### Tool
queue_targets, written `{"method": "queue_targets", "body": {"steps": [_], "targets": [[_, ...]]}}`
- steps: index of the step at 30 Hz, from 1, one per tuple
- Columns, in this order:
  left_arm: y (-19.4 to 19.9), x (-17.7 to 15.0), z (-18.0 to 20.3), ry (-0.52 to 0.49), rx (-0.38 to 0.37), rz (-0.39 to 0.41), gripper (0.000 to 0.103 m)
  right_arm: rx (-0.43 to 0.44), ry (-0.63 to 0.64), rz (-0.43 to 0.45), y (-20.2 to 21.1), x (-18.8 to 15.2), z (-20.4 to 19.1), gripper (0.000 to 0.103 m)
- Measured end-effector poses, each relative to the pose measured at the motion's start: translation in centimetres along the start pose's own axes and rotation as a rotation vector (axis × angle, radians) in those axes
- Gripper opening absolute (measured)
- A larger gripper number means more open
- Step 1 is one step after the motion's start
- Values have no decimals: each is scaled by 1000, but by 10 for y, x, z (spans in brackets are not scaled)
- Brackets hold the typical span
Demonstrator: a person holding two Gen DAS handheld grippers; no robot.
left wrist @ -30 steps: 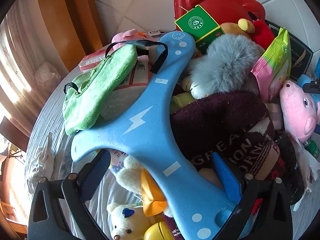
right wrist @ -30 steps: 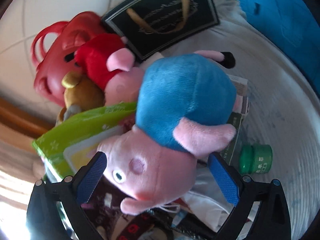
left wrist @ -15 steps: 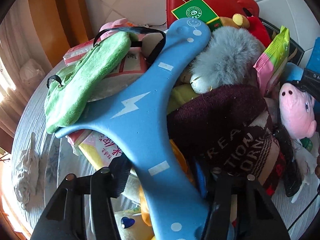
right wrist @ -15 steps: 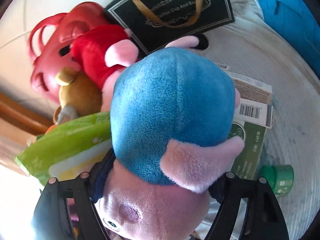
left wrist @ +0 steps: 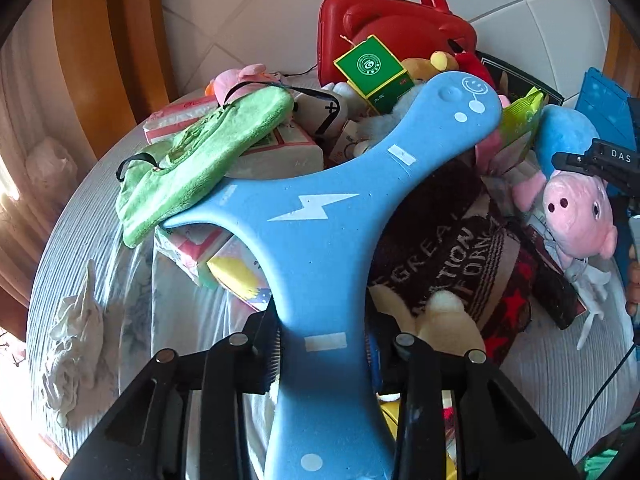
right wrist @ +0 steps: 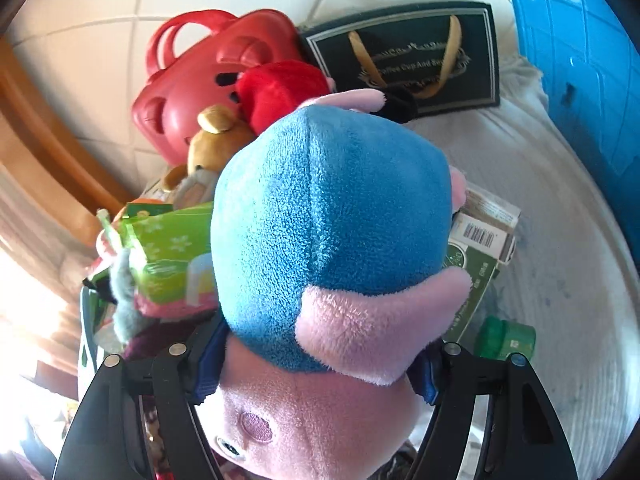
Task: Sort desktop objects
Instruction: 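Carry the boomerang toy and pig plush into the blue crate and open both grippers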
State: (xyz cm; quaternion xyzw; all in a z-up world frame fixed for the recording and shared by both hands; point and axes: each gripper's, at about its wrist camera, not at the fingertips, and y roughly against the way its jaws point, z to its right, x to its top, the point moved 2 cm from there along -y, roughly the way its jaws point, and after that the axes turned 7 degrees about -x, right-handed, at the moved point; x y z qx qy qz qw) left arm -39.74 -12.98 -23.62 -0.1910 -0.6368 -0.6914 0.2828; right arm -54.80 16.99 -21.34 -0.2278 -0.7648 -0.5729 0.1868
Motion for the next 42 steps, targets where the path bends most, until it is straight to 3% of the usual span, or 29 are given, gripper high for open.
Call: {"method": "queue_targets", "body": {"steps": [14,27,35,42], "targets": [[53,14,54,-155,-89,111,31,39,62,118,61,9,-23,74],[99,66,118,-340,-187,239,31,20,29,338,182,14,-8,74],[126,105,204,-478,-298,340,31,-67,-63,566,296,26,50,74],[153,126,325,-609,-435,421,31,-207,-154,731,396,28,140,74]]}}
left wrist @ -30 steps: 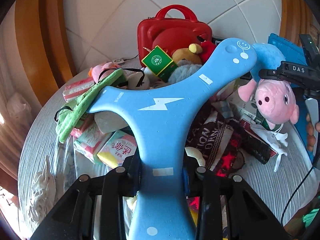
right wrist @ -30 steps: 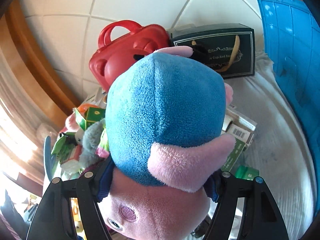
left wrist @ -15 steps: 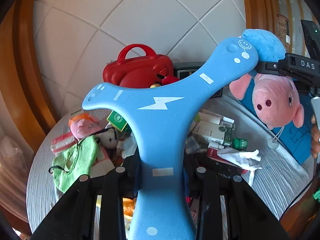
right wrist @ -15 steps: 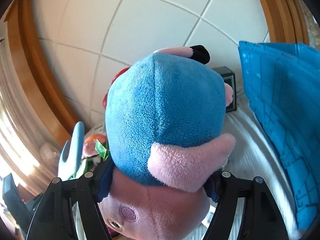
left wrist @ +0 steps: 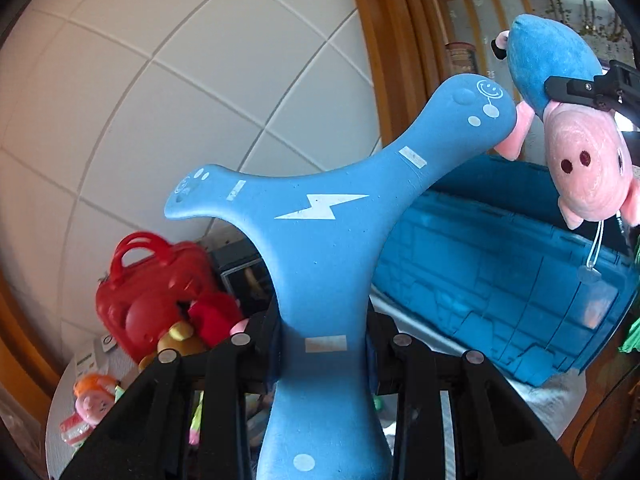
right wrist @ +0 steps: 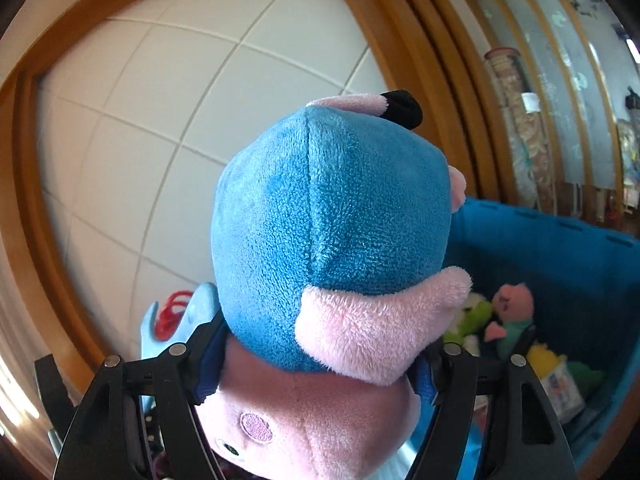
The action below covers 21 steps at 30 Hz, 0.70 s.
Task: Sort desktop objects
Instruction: 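Carry the boomerang toy and pig plush into the blue crate and open both grippers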
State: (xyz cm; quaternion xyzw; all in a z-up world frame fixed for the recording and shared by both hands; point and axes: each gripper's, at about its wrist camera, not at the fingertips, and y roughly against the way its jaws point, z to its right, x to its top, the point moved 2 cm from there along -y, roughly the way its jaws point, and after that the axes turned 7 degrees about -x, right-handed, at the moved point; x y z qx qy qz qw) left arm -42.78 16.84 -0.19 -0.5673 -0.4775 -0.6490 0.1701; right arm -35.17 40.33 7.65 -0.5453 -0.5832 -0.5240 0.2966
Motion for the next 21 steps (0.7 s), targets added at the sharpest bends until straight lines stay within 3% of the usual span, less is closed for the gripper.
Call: {"method": "queue_targets", "body": {"steps": [7,11,14,15,16,18,21], "targets": [[-61,80,91,-32,-134,41,31,-125,-14,19,-6,47,101,74],[-95,122,133,-33,-187,42,31,-164,-18,15,-11,71,135,75],[-125,148,163,-54,-147,16,32,-215,-20,12,-30,83,162,82],[-135,154,169,-52,-133,-7,33,-239,-17,-8,-41,87,170,97],[-141,157,174,-34,-135,-23,33,-265,-17,-47,-55,90,180,103],[-145,162,174,34,-161,-31,34,-279,-56,-94,-64,91,197,103],[-143,164,177,61,-167,-7,43,-260,-62,-51,-57,93,212,103]]}}
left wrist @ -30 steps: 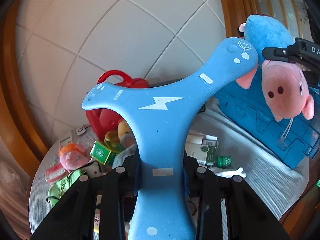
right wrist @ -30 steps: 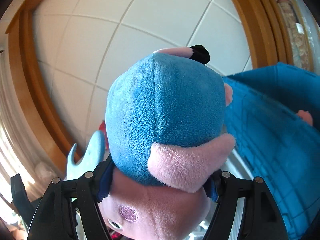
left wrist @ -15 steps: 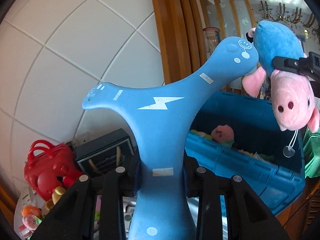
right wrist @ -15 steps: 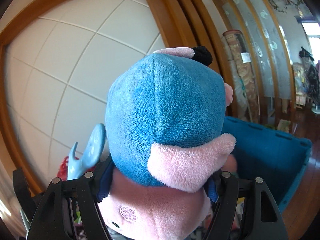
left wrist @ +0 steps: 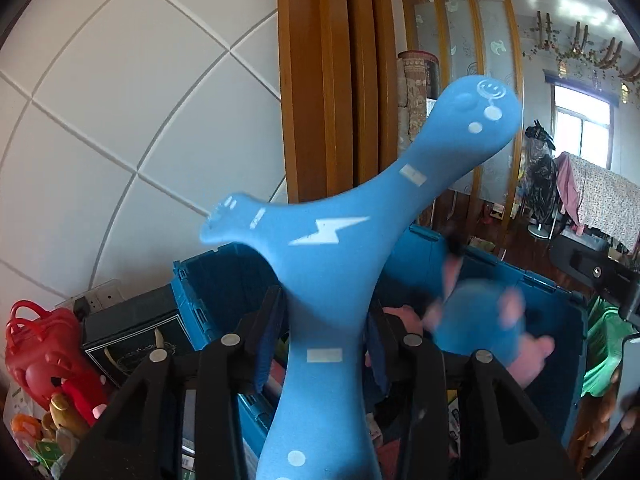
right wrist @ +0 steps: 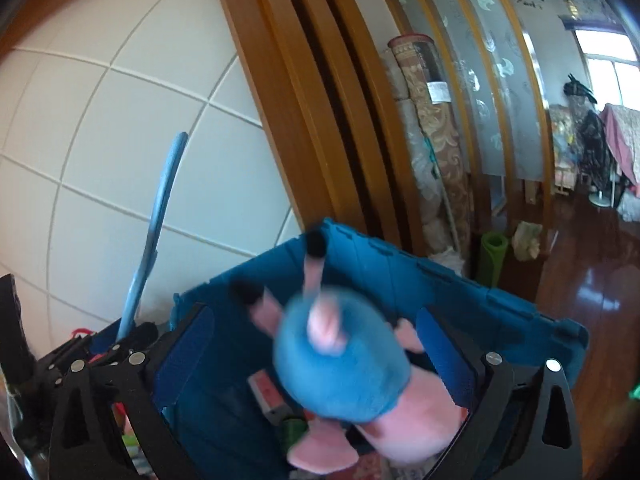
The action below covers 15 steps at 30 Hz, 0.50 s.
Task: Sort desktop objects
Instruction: 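Carry the boomerang toy and pig plush into the blue crate and open both grippers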
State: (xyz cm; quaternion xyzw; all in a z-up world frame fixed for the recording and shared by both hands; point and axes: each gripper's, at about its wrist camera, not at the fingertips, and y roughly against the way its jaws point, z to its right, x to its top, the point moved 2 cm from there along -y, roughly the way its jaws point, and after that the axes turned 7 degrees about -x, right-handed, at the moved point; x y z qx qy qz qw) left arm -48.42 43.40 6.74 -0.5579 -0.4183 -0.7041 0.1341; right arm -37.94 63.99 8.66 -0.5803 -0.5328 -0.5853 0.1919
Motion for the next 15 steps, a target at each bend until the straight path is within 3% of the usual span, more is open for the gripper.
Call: {"method": "queue_targets", "body": {"steps": [3,8,11,15], "targets": [[1,4,9,-22,3,23,44,17,2,4,3,1,10,103],[14,12,31,-23,-80,63,48,86,-36,8,17,-7,18,103],[21,13,36,-35,-56,81,59,112,-38,13,30,-12,19,103],[33,2,33,-28,-3,102,62,123,-4,26,49,-24,15,103]]}}
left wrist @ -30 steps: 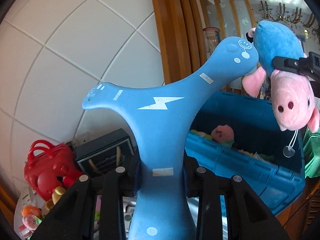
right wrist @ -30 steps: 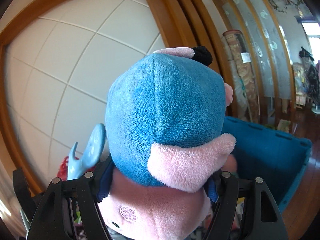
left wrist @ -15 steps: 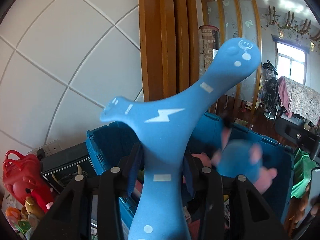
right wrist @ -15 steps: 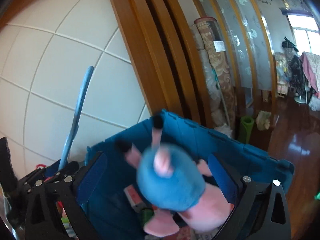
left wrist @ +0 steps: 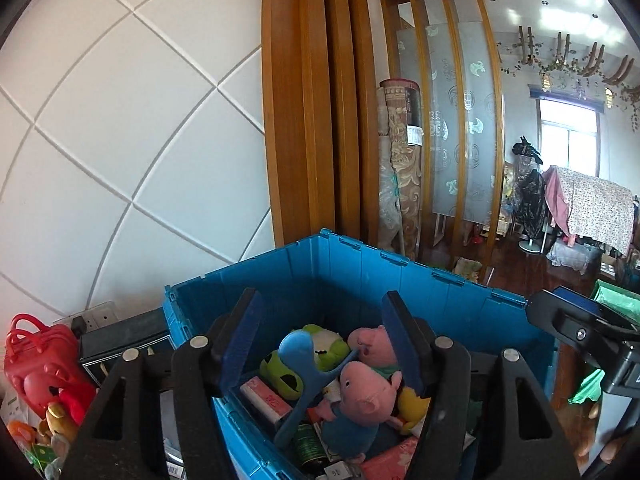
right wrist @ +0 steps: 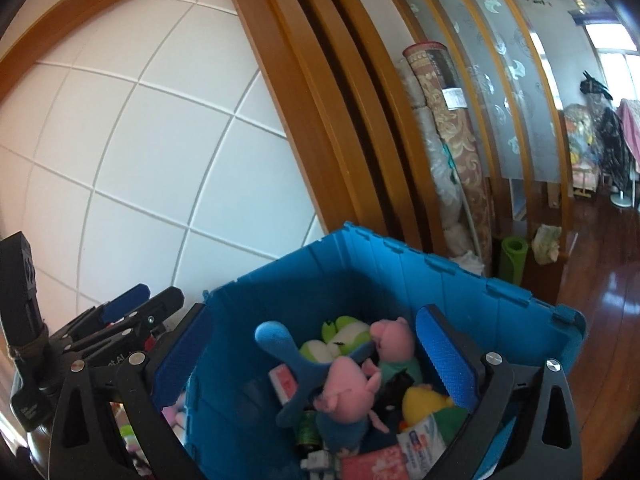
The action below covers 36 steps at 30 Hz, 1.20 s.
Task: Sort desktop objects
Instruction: 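Carry the boomerang toy and pig plush into the blue crate and open both grippers, then withdraw both grippers from the crate back over the heap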
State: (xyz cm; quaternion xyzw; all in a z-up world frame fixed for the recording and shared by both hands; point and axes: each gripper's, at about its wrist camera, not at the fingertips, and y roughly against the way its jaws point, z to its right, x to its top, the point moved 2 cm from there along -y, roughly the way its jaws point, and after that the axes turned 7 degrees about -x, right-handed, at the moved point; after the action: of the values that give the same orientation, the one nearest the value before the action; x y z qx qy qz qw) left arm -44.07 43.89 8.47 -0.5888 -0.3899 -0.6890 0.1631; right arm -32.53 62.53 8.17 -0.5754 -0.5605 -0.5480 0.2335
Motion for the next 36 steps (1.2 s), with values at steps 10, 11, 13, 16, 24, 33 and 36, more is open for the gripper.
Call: {"method": "queue_targets", "body": {"steps": [10,11,13,16,24,33,36], "targets": [[80,-72,-21,11,205,20,64,55,76,30,39,-47,-29,103],[93,-79,-25,12,227,24,64,69,86,29,45,-53,-35,103],[120,-93,-36,26,283,33,68,90,103,32,60,-68,-49,103],[160,-118,-56,69,363,30,90,119,140,28,81,-92,-76,103],[267,-184,-116,161,545,-27,98,167,190,-33,137,-161,-163,103],[362,-225,-143,172,619,-28,103,248,236,-55,190,-217,-238,103],[382,-233,-148,192,640,-19,103,277,246,-55,198,-226,-254,103]]}}
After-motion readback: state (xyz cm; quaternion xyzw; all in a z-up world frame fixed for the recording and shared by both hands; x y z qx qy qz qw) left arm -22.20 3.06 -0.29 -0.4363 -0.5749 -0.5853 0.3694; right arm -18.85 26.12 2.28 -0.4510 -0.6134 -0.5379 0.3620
